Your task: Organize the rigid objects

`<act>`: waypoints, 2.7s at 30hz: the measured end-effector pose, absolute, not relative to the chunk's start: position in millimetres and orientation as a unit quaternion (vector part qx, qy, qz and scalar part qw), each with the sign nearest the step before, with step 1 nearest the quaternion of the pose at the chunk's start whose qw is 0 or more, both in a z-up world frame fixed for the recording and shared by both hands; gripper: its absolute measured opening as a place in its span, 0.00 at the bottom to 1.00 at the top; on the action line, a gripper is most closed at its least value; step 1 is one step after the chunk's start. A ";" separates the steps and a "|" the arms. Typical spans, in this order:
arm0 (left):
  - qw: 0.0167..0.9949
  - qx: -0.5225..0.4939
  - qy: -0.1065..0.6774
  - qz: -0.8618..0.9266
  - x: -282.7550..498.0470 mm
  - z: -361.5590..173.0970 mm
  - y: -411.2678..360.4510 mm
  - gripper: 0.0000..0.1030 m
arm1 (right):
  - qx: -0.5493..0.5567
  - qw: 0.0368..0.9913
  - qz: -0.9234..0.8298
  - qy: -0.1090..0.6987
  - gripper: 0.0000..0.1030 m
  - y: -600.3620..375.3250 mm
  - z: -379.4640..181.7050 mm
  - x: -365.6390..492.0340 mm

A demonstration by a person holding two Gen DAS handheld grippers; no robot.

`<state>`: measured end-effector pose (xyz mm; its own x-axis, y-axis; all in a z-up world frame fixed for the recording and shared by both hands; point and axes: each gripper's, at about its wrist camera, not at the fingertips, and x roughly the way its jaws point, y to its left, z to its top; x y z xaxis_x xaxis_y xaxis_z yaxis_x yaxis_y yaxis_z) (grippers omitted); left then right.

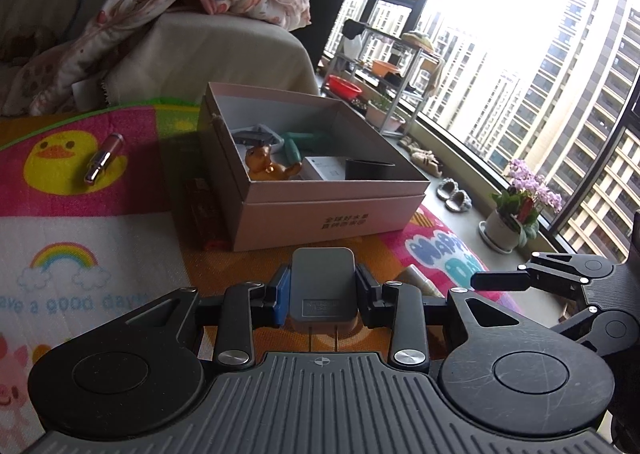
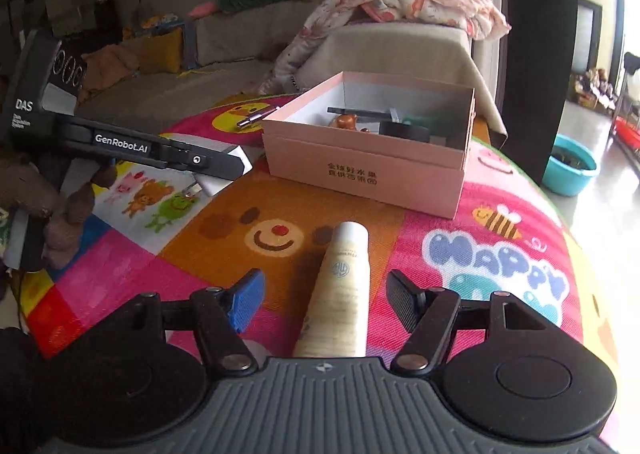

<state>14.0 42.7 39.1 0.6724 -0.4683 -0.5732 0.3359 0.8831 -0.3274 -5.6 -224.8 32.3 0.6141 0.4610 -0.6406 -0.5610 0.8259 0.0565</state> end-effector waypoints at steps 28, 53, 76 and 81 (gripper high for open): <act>0.952 -0.042 0.198 -0.228 70.2 152.4 27.6 0.36 | 0.028 0.942 0.264 0.203 0.25 -216.2 172.3 78.0; 0.954 -0.021 0.247 -0.167 135.2 79.8 36.0 0.37 | 0.047 0.943 0.177 0.279 0.38 -187.4 85.5 176.9; 0.910 -0.088 0.381 -0.137 130.6 25.9 107.4 0.37 | -0.046 0.936 0.175 0.303 0.57 -178.8 -2.2 37.7; 0.894 -0.057 0.412 -0.166 133.2 15.6 87.3 0.37 | -0.030 0.933 0.171 0.314 0.57 -183.2 -3.9 41.5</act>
<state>133.2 87.3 15.6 0.6050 -0.3435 -0.7183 0.2499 0.9385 -0.2383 41.5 -183.2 -3.9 0.7443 0.3010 -0.5961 -0.3387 0.9395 0.0515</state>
